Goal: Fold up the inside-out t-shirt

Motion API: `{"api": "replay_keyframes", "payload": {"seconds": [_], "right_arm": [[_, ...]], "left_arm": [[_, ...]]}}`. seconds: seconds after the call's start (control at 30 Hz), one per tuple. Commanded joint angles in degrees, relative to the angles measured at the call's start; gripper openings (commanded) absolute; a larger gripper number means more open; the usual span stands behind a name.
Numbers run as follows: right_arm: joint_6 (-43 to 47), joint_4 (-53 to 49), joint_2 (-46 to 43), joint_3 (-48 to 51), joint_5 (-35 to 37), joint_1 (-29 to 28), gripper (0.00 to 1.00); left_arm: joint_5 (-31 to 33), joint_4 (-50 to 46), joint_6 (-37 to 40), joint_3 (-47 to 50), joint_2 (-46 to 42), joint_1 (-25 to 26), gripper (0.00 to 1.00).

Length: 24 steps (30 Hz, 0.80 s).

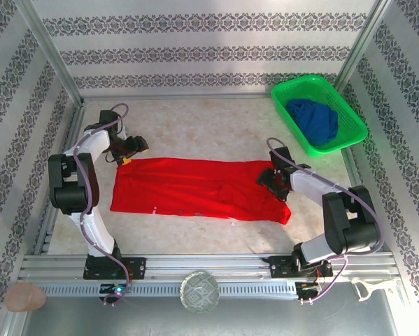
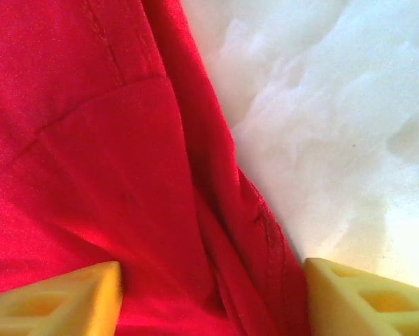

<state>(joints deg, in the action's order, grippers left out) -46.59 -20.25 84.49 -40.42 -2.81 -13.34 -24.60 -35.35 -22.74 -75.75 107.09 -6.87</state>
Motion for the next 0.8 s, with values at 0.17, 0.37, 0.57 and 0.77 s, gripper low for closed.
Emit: {"api": "replay_keyframes", "payload": {"seconds": [0.17,0.37,0.57,0.77], "right_arm": [[-5.8,2.5,-2.0,4.3,-7.5,-3.5,0.42],[-5.1,4.9,0.7,3.6,-8.3,-2.9,0.18],[-5.5,5.1,1.5,1.8,-9.5,1.4,0.0],[-3.4,-0.5,-2.7,-1.7,-8.4,7.7,0.0]], "left_arm": [[1.2,0.8,0.0,1.5,-1.9,-1.0,0.79],[1.9,1.1,0.2,2.2,-1.8,-1.1,0.79],[2.1,1.5,1.4,2.7,0.6,-1.1,0.79],[0.7,3.9,0.4,7.7,0.4,-0.3,0.79]]}}
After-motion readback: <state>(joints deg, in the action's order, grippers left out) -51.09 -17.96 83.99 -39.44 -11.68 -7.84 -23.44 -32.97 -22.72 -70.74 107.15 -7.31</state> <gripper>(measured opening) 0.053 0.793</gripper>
